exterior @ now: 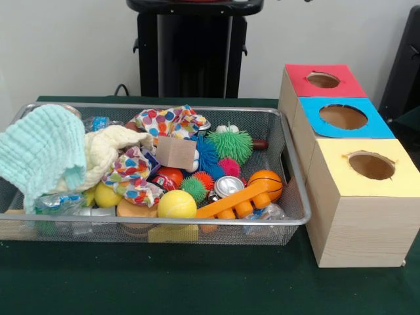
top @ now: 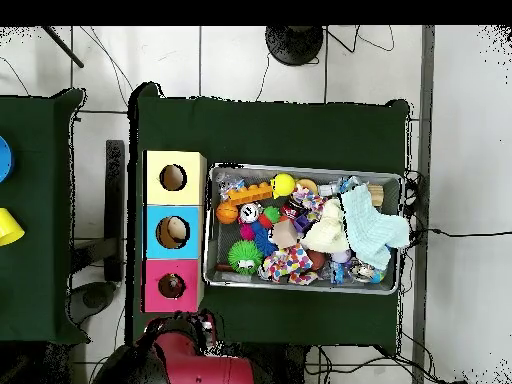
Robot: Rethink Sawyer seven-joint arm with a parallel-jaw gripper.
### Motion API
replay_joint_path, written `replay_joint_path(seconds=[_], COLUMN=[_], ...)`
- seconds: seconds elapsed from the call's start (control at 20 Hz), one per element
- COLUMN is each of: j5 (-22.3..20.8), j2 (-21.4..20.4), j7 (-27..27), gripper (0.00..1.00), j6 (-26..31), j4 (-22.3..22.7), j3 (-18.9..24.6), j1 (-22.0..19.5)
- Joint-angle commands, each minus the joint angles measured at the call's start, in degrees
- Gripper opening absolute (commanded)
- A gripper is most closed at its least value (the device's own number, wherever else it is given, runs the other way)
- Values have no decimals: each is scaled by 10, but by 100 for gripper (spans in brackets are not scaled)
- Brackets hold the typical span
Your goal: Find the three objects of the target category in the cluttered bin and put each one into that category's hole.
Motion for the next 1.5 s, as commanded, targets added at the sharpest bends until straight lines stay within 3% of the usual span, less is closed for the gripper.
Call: replay_joint_path(seconds=[0.05, 0.25, 0.6, 0.9, 1.5], j5=[17, 41, 32, 14, 5], j2=[57, 79, 113, 131, 121], j7=[158, 115, 42, 36, 37], gripper=[100, 100, 100, 100, 100], j6=[-9, -66, -90, -79, -70], j4=[-1, 19, -14, -55, -56], j3=[-4, 29, 80, 93, 100], j1=[0, -41, -115, -137, -149])
